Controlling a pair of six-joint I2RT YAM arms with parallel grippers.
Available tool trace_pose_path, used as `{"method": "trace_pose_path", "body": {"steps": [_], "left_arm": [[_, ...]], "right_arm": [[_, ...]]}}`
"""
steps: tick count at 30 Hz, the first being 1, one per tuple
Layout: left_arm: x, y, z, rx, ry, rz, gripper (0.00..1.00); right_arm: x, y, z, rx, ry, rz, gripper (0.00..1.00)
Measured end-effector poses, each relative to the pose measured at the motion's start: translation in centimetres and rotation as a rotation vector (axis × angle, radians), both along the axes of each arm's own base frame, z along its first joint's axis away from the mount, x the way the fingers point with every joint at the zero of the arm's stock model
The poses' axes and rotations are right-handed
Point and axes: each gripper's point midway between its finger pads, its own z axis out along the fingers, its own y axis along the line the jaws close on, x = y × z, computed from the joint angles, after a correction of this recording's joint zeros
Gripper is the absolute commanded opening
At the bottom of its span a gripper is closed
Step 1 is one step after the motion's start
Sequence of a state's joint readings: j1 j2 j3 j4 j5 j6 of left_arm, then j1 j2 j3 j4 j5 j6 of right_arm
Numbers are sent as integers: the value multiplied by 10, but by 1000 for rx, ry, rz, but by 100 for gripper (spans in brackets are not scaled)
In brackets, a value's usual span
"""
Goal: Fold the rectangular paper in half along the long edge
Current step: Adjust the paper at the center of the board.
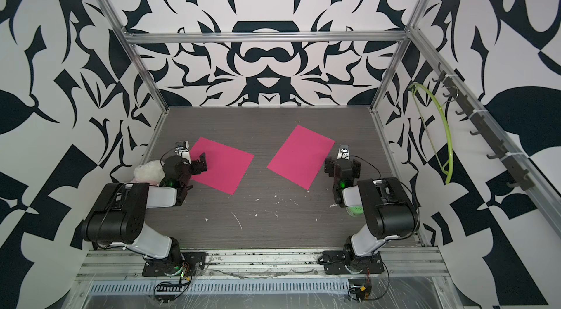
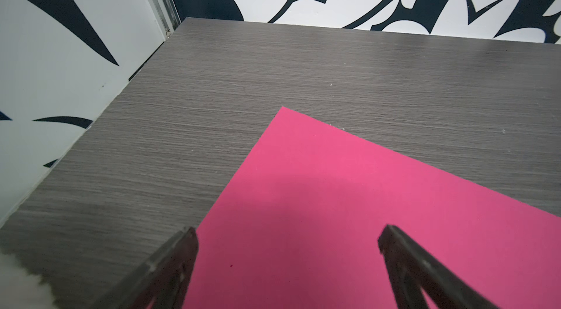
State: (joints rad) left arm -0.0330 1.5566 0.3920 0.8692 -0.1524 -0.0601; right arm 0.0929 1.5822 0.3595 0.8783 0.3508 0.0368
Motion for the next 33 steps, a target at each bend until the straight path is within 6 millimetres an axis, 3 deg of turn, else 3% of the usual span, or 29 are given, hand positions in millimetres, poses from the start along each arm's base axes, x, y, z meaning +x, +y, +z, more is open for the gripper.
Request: {"method": "trace_pose_path", "body": {"steps": [7,11,13,17,20,24,30,33], "left_arm": [[0,-1,0,-1,0,-3,99],[-3,-1,7,9,1,5,99],[-6,-2,18,19,3,13,99],[-1,-13,63,30,-47,12,99],[2,-39,91,34,-82,-37,99],[-5,-89,102,10,-59,-140,99],[-27,-155,98,-84,11,-268,99],[-39,-177,93,-126,39,-307,99]], "right_arm": [[0,1,0,-5,3,8,100],[0,4,2,-12,97,26,100],[17,8,20,-8,144,33,100],[57,34,86,-21,104,80,100],[60,68,106,-32,112,152,100],[54,107,104,-46,182,239,99],[58,166,82,25,279,334,81],[58,194,59,72,336,367,80]]}}
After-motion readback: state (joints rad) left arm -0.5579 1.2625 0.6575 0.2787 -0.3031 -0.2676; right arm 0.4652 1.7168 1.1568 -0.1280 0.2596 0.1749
